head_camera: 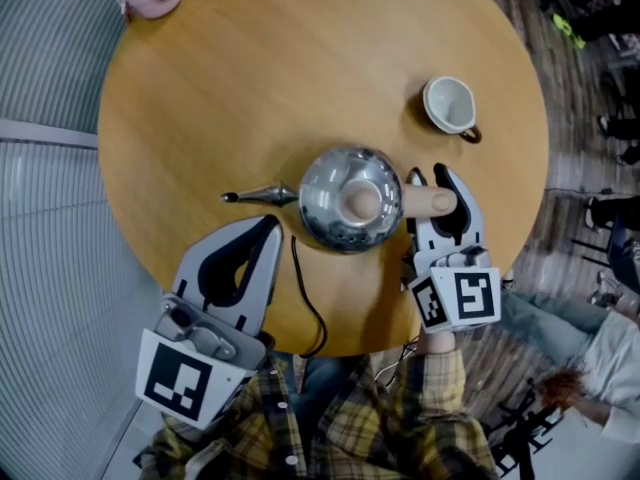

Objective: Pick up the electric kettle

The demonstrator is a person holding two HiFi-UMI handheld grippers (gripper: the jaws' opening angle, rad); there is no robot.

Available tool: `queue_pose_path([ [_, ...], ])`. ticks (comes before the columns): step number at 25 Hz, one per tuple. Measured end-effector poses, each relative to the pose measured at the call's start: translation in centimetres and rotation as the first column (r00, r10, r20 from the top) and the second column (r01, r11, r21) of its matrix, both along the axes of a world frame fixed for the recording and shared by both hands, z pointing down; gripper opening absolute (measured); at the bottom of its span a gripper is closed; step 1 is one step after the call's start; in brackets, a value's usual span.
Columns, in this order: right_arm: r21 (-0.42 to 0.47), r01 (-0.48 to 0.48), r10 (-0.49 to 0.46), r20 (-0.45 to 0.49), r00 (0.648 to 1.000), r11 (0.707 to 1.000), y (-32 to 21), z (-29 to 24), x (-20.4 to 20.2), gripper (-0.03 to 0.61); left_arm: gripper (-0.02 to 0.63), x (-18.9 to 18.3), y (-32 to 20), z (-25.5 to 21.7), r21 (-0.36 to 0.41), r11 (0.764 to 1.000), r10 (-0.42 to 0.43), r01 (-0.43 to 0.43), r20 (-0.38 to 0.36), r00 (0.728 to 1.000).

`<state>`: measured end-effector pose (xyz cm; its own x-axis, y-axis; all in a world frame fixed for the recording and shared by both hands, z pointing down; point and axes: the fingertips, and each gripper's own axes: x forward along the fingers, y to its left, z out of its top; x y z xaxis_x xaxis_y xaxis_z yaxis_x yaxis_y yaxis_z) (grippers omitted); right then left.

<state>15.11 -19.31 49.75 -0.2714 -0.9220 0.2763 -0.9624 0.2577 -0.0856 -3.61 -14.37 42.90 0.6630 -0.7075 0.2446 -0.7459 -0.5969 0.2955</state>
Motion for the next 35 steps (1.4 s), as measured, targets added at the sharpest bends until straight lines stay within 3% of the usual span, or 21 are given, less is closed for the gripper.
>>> queue_pose_path([
  [9,0.016,-0.052,0.053,-0.09,0.994,0.999,-0.3,0.1,0.4,0.117,0.003,-0.2,0.0,-0.4,0.006,1.0,-0.001,0.001,0.004,1.0],
  [26,0.043,-0.146,0.148,-0.047,0.988,0.988,0.1,-1.4,0.9,0.12,0.003,-0.4,0.6,-3.1,0.042,0.999,-0.023,0.023,-0.001,1.0],
  [35,0.059,-0.156,0.161,-0.079,0.984,0.986,-0.7,-3.9,1.2,0.126,0.003,-1.0,0.6,-5.8,0.084,0.995,-0.061,0.062,-0.012,0.998],
])
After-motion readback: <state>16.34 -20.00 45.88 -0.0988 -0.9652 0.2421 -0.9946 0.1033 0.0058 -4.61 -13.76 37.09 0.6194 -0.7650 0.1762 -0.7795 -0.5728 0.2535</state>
